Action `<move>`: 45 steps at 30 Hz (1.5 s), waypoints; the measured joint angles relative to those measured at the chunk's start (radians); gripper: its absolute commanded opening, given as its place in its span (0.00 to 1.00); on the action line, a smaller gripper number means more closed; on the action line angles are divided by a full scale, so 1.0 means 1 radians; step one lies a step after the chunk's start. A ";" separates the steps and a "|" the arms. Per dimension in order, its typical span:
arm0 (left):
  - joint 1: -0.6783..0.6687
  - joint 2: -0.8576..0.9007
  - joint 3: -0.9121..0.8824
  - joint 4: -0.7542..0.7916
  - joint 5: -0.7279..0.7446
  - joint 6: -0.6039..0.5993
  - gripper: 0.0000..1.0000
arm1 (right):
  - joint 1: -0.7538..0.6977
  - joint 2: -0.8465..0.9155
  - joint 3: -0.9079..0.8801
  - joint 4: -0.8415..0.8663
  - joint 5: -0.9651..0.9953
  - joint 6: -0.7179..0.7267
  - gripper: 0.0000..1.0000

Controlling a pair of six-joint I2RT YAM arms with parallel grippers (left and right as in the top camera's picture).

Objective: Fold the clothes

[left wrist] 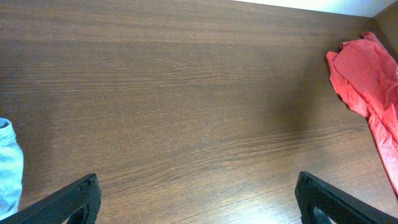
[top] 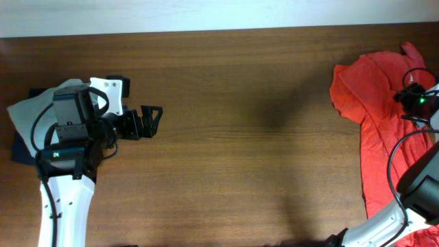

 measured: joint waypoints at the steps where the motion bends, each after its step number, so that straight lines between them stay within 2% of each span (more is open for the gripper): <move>1: 0.000 0.000 0.000 0.000 0.000 0.000 0.99 | 0.002 0.011 0.000 0.000 -0.003 0.000 0.65; 6: 0.000 0.000 0.000 0.000 0.000 0.000 0.99 | 0.014 0.031 0.000 0.004 -0.027 -0.003 0.64; 8: 0.000 0.000 0.000 0.000 0.000 0.000 0.99 | 0.016 0.032 0.000 0.011 -0.030 -0.003 0.61; 12: 0.000 0.001 0.000 0.000 0.000 0.000 0.99 | 0.017 0.032 0.000 0.016 -0.057 0.001 0.62; 20: 0.000 0.001 0.000 -0.001 0.000 0.000 0.99 | 0.016 0.034 0.000 0.096 -0.301 -0.045 0.62; 23: 0.000 0.001 0.000 -0.002 0.000 0.000 0.99 | 0.016 0.034 0.000 0.046 -0.269 -0.051 0.66; 28: 0.000 0.001 0.000 -0.003 0.000 0.000 0.99 | 0.016 0.035 0.000 0.000 -0.116 -0.053 0.66; 33: 0.000 0.001 0.000 -0.003 0.000 0.000 1.00 | 0.016 0.046 0.000 0.008 -0.051 -0.055 0.65; 34: 0.000 0.001 0.000 -0.003 0.000 0.000 0.99 | 0.016 0.056 0.000 0.013 -0.048 -0.055 0.64; 35: 0.000 0.001 0.000 -0.003 0.000 0.000 0.99 | 0.016 0.071 0.000 0.017 -0.044 -0.051 0.56; 39: 0.000 0.001 0.000 -0.003 0.000 0.000 0.99 | 0.016 0.119 0.000 0.040 -0.045 -0.040 0.41; 45: 0.000 0.001 0.000 -0.009 0.000 0.000 0.99 | 0.012 0.121 0.001 0.114 -0.153 -0.040 0.36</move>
